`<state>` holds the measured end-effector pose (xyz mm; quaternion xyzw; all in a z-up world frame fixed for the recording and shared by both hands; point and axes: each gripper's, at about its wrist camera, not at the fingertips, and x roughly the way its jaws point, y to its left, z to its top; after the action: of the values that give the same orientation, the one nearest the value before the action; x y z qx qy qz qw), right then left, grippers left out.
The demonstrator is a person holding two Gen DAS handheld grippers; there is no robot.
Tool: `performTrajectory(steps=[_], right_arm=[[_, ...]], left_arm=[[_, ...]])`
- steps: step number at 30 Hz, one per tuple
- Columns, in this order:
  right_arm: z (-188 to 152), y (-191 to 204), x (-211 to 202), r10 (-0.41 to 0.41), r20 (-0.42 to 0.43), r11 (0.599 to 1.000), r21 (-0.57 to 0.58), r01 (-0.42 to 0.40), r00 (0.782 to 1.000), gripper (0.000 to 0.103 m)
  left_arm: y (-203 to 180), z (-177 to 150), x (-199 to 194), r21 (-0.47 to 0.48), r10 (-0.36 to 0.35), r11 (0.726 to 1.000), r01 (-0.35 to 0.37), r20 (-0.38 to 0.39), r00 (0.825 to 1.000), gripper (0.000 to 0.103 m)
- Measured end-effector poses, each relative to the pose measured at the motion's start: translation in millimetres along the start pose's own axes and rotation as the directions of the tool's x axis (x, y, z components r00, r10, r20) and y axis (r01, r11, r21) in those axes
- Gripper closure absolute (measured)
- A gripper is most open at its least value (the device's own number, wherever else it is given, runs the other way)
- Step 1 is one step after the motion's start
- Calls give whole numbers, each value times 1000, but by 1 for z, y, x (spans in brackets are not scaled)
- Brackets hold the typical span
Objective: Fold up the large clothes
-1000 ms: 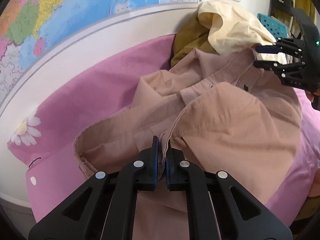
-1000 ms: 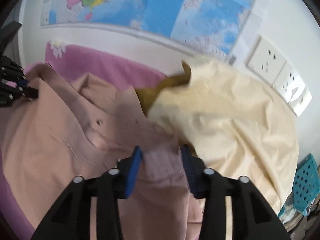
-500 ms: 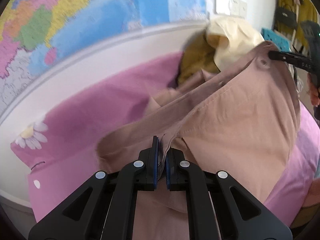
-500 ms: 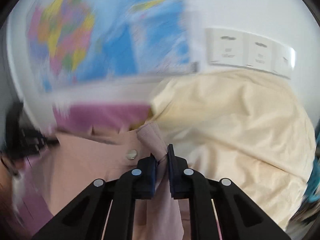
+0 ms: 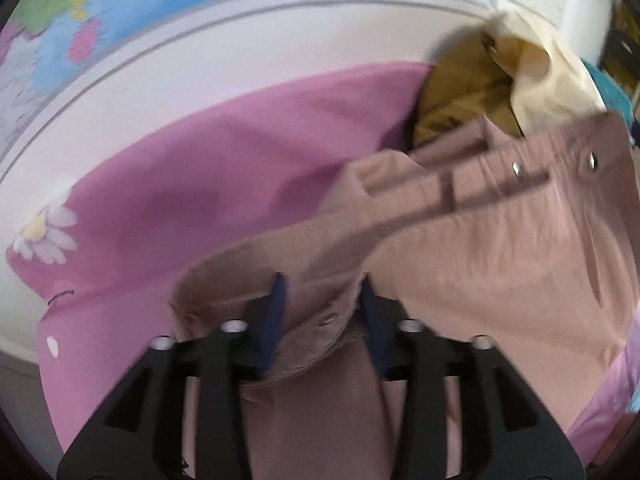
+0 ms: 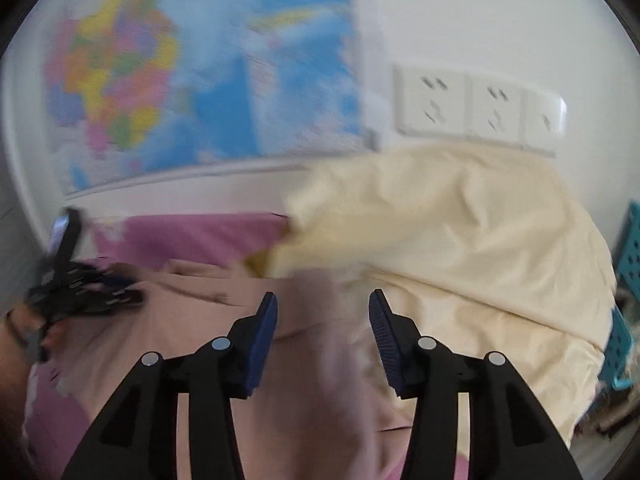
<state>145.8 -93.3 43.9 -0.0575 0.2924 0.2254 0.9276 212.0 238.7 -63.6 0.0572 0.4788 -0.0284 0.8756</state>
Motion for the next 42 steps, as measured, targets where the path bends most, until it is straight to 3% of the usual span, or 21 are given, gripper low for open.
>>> performTrajectory(steps=[3, 6, 8, 9, 12, 13, 16, 19, 22, 24, 28, 32, 35, 39, 42], right_arm=[[-9, 27, 7, 74, -45, 992, -98, -78, 996, 58], [-24, 41, 45, 34, -157, 988, -143, -56, 987, 59], [-37, 33, 79, -4, -249, 994, -105, -23, 969, 65], [-42, 24, 93, 16, -290, 998, -52, -32, 957, 65], [-42, 9, 86, 75, -278, 997, 49, -64, 958, 68], [-40, 7, 77, 96, -259, 994, 70, -80, 961, 59], [-39, 0, 36, 170, -200, 982, 121, -147, 965, 49], [-52, -6, -7, 249, -151, 957, 190, -219, 957, 42], [-80, -14, -40, 350, -128, 909, 285, -303, 928, 38], [-102, -16, -46, 406, -129, 870, 357, -339, 905, 37], [-145, -4, -40, 488, -180, 796, 494, -350, 854, 36], [-166, 5, -25, 525, -188, 741, 580, -338, 830, 36], [-167, 11, -17, 527, -171, 724, 604, -334, 833, 36], [-165, 11, 1, 492, -147, 697, 657, -287, 858, 35], [-160, 11, 6, 458, -131, 705, 656, -270, 879, 32]], left_arm=[[6, -2, -3, -33, -2, 999, 3, 10, 1000, 58], [5, -11, -13, -44, 8, 999, -6, 30, 1000, 56], [12, -22, -29, -76, -8, 997, 12, 54, 999, 49], [18, -26, -36, -90, -18, 996, 24, 67, 998, 44], [37, -45, -66, -138, -8, 990, 23, 113, 994, 45], [44, -54, -79, -164, 19, 986, 1, 121, 992, 43], [63, -85, -114, -228, 37, 974, 1, 160, 986, 36], [71, -119, -132, -283, -34, 955, 84, 178, 983, 31], [66, -151, -130, -321, -109, 934, 156, 159, 981, 31], [58, -171, -119, -351, -187, 909, 226, 141, 972, 31], [36, -198, -99, -368, -266, 886, 282, 94, 959, 32], [22, -214, -94, -380, -334, 858, 346, 99, 937, 32], [12, -214, -89, -383, -374, 839, 386, 110, 921, 32], [3, -207, -76, -409, -398, 816, 408, 113, 910, 32], [2, -201, -68, -425, -408, 802, 420, 123, 905, 32]])
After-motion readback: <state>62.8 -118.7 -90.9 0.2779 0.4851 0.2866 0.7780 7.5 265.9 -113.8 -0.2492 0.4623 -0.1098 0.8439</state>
